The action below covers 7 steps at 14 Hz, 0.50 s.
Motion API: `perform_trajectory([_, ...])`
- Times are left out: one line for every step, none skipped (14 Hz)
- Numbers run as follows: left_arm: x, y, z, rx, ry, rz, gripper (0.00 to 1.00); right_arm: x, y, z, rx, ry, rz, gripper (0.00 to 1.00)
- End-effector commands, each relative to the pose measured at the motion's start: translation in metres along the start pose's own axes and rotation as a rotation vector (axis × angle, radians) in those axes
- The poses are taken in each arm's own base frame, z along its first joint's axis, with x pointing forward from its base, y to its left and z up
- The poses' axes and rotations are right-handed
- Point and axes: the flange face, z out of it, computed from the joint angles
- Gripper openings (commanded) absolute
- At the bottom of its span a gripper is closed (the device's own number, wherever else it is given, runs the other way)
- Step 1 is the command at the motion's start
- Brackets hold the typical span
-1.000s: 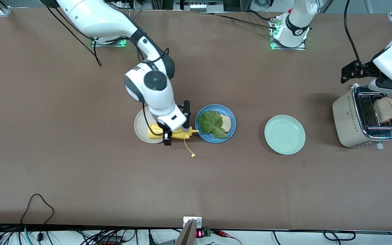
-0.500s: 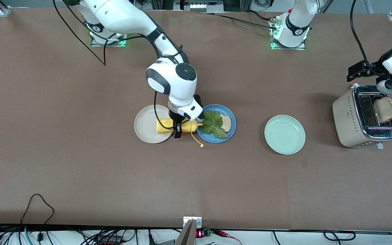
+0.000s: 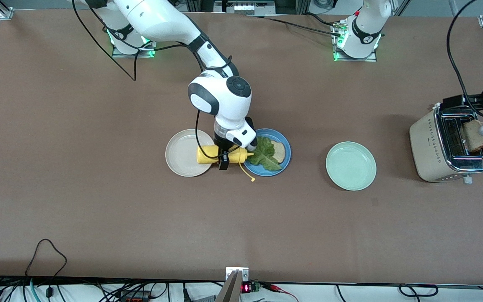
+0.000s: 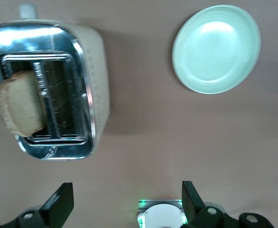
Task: Make sandwich in blue plate with both arms
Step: 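Tilt the mustard over the sandwich while the left gripper reaches the toaster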
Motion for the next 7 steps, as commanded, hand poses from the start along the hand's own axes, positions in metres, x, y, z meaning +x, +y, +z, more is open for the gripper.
perform_trajectory([0.021,-0.057,0.012,0.038,0.044,-0.005,1.00,-0.047,0.043,-0.028,0.036,0.063,0.105,0.32])
perform_trajectory([0.028,-0.078,0.020,0.043,0.091,0.039,1.00,-0.064,0.055,-0.043,0.054,0.112,0.105,0.32])
perform_trajectory([0.032,-0.098,0.029,0.047,0.120,0.084,1.00,-0.085,0.067,-0.059,0.081,0.174,0.117,0.32])
perform_trajectory([0.032,-0.115,0.036,0.050,0.142,0.107,1.00,-0.112,0.079,-0.068,0.114,0.231,0.135,0.32])
perform_trajectory([0.032,-0.129,0.043,0.053,0.158,0.122,1.00,-0.138,0.089,-0.074,0.145,0.274,0.140,0.32])
perform_trajectory([0.031,-0.143,0.053,0.058,0.176,0.153,1.00,-0.169,0.098,-0.081,0.183,0.325,0.141,0.32])
perform_trajectory([0.031,-0.152,0.062,0.064,0.194,0.168,1.00,-0.198,0.106,-0.081,0.208,0.378,0.144,0.32])
